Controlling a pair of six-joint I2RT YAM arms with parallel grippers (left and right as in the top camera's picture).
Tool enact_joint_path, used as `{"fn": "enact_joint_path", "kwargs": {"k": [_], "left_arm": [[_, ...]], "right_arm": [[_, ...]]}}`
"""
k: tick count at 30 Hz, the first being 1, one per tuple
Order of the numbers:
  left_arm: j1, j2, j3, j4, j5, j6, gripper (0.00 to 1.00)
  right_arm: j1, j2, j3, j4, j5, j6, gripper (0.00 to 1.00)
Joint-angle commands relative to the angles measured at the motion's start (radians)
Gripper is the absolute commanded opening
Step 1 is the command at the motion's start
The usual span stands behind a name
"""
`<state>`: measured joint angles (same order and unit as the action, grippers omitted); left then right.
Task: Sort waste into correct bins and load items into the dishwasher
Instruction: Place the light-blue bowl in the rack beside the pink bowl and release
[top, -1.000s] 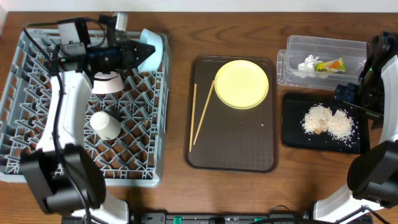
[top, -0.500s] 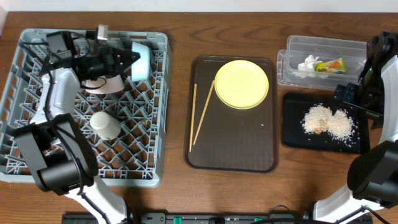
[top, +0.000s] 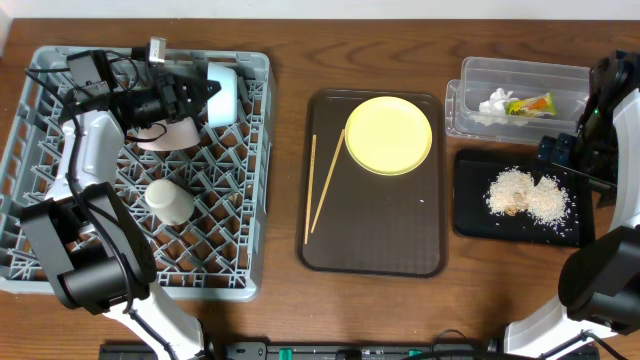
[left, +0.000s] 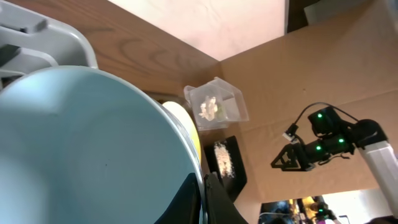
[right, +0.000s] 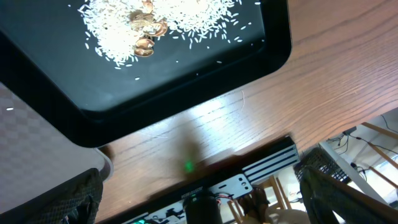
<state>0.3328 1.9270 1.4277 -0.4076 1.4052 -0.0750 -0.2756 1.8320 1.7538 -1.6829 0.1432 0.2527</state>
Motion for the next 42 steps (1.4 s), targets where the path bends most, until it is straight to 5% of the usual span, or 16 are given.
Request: {"fn": "enact_joint_path", "kwargs": {"k": [1,12,20,26,27,42], "left_arm": [[0.005,0.017,-0.003,0.009,0.038,-0.047,0.06],[0.005,0.09,-0.003,0.082,-0.036,-0.301,0.06],[0.032,0.114,-0.002,0.167,0.0,-0.312,0.07],[0.084,0.113,-0.002,0.188,-0.004,-0.359,0.72],[0.092,0.113,-0.002,0.189,-0.009,-0.369,0.76],[0.146,-0.142,-0.002,0.185,-0.354,-0.364,0.88]], "right_arm": [[-0.005,0.006,0.005,0.0,0.006,0.008,0.99],[-0.005,0.006,0.005,-0.002,0.005,0.008,0.99],[-0.005,0.006,0.005,-0.003,0.006,0.008,0.99],[-0.005,0.006,0.005,-0.001,0.006,0.008,0.99],[-0.005,0.006,0.005,-0.001,0.006,0.008,0.99],[-0.005,0.006,0.005,-0.003,0.006,0.008,0.99]]}}
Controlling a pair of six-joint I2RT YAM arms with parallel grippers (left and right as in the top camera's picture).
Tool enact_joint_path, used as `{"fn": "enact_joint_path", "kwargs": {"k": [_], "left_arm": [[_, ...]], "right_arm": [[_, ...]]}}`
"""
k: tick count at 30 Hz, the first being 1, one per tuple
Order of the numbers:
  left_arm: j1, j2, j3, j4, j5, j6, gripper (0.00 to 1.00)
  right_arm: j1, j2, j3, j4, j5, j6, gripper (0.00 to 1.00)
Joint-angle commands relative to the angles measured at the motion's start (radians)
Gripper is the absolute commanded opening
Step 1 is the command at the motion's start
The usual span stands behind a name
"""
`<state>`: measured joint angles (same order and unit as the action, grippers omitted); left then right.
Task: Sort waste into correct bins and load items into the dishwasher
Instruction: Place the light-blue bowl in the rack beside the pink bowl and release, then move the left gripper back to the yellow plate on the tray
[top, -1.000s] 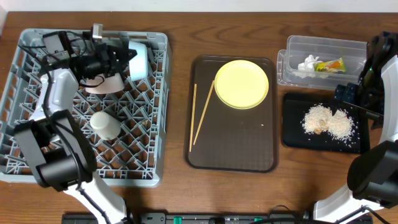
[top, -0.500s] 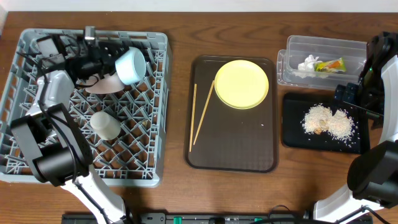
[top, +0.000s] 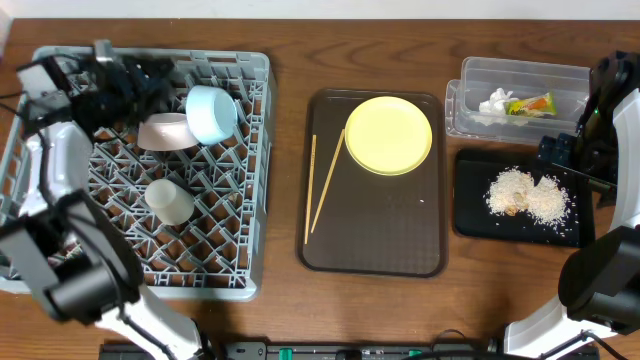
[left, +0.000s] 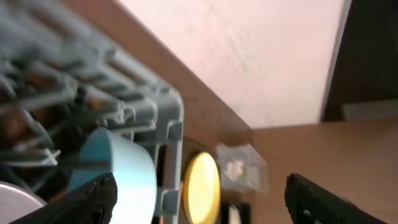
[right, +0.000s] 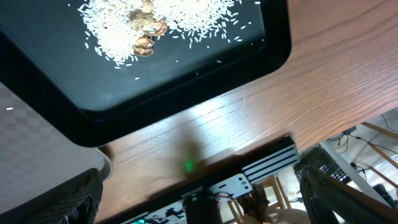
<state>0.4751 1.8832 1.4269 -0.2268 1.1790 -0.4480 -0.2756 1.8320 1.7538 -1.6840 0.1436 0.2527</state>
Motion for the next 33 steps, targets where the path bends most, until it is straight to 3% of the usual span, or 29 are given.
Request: {"fn": "enact_joint_path", "kwargs": {"k": [1,7,11,17,23,27,33], "left_arm": [[0.004,-0.119,-0.002,0.004,-0.143,0.009,0.88],[-0.027,-0.237,-0.002,-0.035,-0.165,0.018,0.89],[-0.125,-0.314,-0.002,-0.156,-0.305,0.128,0.89],[-0.402,-0.355,-0.002,-0.328,-0.687,0.288,0.89],[-0.724,-0.314,-0.002,-0.363,-0.982,0.354,0.89],[-0.902,-0.25,-0.002,-0.338,-1.071,0.421,0.89],[-1.064,-0.101,-0.002,-0.254,-1.075,0.452,0.89]], "right_arm": [[-0.005,0.006,0.005,-0.002,0.005,0.008,0.99],[-0.005,0.006,0.005,0.0,0.005,0.008,0.99],[-0.005,0.006,0.005,0.001,0.005,0.008,0.99],[-0.005,0.006,0.005,0.0,0.005,0.008,0.99],[-0.005,0.006,0.005,0.0,0.005,0.008,0.99],[-0.005,0.006,0.005,0.0,0.005,0.008,0.99],[-0.005,0.006,0.005,0.0,0.005,0.008,0.99]]}}
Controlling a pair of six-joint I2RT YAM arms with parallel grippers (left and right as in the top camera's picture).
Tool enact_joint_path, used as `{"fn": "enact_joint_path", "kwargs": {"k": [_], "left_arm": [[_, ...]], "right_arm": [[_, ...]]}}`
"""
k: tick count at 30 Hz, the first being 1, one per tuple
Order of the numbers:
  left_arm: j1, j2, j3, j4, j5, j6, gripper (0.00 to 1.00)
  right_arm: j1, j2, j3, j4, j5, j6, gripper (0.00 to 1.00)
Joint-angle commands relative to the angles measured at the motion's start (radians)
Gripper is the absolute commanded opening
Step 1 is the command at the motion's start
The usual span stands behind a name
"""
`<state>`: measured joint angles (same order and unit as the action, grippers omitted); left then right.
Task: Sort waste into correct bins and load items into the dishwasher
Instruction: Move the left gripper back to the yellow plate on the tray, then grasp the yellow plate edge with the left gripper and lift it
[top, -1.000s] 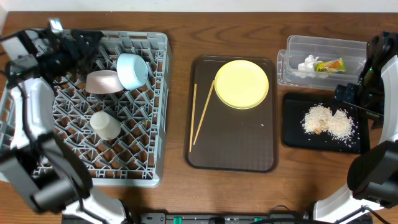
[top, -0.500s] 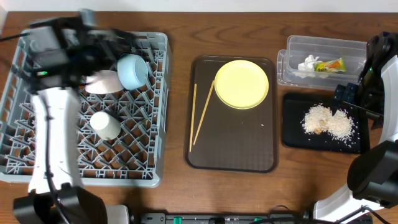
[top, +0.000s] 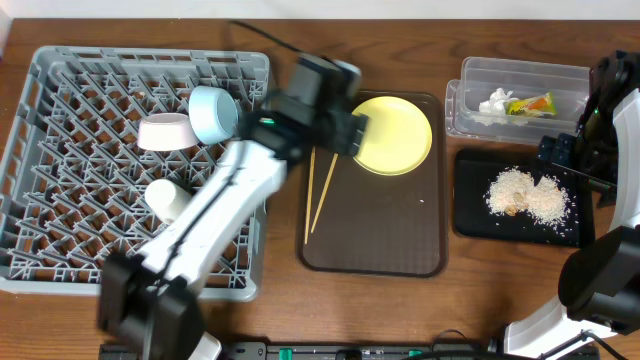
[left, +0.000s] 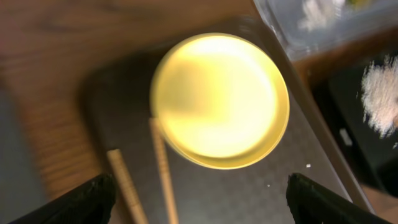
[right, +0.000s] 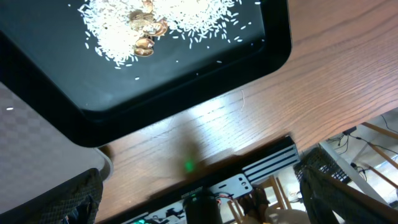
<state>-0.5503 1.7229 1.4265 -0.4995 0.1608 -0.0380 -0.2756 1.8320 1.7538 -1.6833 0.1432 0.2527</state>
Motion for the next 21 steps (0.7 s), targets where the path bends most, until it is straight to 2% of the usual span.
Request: {"fn": "enact_joint_path", "kwargs": {"k": [1,11,21], "left_arm": [[-0.058,0.081,-0.002,0.035,-0.057,0.042,0.89],[-0.201,0.277,-0.002,0.17,-0.058,0.117,0.89],[-0.219,0.41,-0.002,0.236,-0.057,0.117,0.89]], "right_arm": [[-0.005,0.006,0.005,-0.001,0.006,0.008,0.99],[-0.006,0.006,0.005,-0.001,0.006,0.008,0.99],[-0.006,0.006,0.005,-0.005,0.005,0.008,0.99]]}}
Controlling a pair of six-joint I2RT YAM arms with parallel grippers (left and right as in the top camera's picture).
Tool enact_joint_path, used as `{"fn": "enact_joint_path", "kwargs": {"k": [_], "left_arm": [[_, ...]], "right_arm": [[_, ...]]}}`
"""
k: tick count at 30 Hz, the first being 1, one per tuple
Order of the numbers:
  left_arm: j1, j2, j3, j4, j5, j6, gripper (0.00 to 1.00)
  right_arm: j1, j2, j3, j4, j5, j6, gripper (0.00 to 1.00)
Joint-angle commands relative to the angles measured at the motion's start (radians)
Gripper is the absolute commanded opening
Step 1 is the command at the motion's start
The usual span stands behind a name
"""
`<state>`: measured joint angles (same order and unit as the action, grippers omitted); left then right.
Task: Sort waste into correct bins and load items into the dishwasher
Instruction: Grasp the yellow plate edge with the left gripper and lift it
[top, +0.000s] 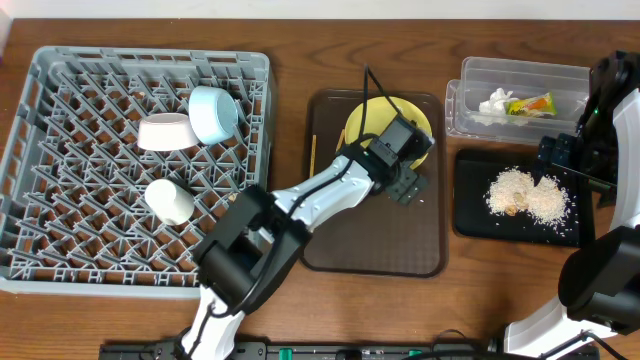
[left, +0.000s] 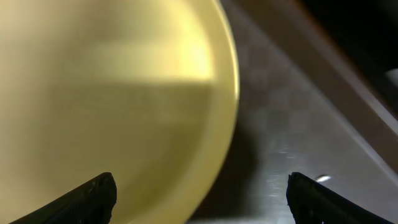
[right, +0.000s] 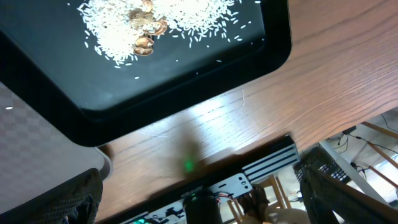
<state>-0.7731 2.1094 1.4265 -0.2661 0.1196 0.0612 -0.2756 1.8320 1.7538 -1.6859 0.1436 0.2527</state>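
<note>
The yellow plate (top: 372, 122) lies on the brown tray (top: 400, 250). My left gripper (top: 408, 180) is low over the plate's near right edge. In the left wrist view the plate (left: 106, 99) fills the frame, and the left gripper (left: 199, 205) is open with the plate's rim between its fingers (left: 93, 199). Two wooden chopsticks (top: 313, 150) lie at the tray's left, partly under my arm. A blue bowl (top: 213, 112), a pale bowl (top: 165, 130) and a cream cup (top: 170, 200) sit in the grey rack (top: 60, 250). My right gripper (right: 199, 205) is open and empty over the black tray's edge.
A clear bin (top: 520, 75) with paper and a wrapper stands at the back right. In front of it is a black tray (top: 470, 215) holding rice and scraps (top: 525, 195). My left arm stretches across the brown tray from the rack's near right corner.
My left gripper was over the tray by the plate's left side with the whole plate in its view. Now it is down at the plate's right edge, very close. The right arm is unmoved.
My left gripper was shut on the blue bowl's rim in the rack. Then it stood open at the rack's far left, with the bowl left leaning in the rack. Later it was above the yellow plate, and now it is low at that plate, still open.
</note>
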Motion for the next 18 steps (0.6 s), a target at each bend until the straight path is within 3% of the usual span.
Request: {"fn": "enact_joint_path", "kwargs": {"k": [1,5,8,11,18], "left_arm": [[0.004,0.029,-0.002,0.001,-0.016,0.018,0.89],[0.004,0.04,-0.002,-0.013,-0.016,0.017,0.86],[0.004,0.04,-0.002,-0.032,-0.016,0.016,0.67],[0.003,0.04,-0.002,-0.064,-0.015,0.014,0.41],[0.001,0.034,-0.002,-0.084,-0.015,0.01,0.21]], "right_arm": [[-0.006,0.006,0.005,-0.002,0.005,0.008,0.99],[-0.005,0.006,0.005,-0.002,0.005,0.008,0.99],[-0.005,0.006,0.005,-0.002,0.005,0.008,0.99],[-0.006,0.006,0.005,-0.001,0.005,0.008,0.99],[-0.006,0.006,0.005,-0.001,0.005,0.008,0.99]]}}
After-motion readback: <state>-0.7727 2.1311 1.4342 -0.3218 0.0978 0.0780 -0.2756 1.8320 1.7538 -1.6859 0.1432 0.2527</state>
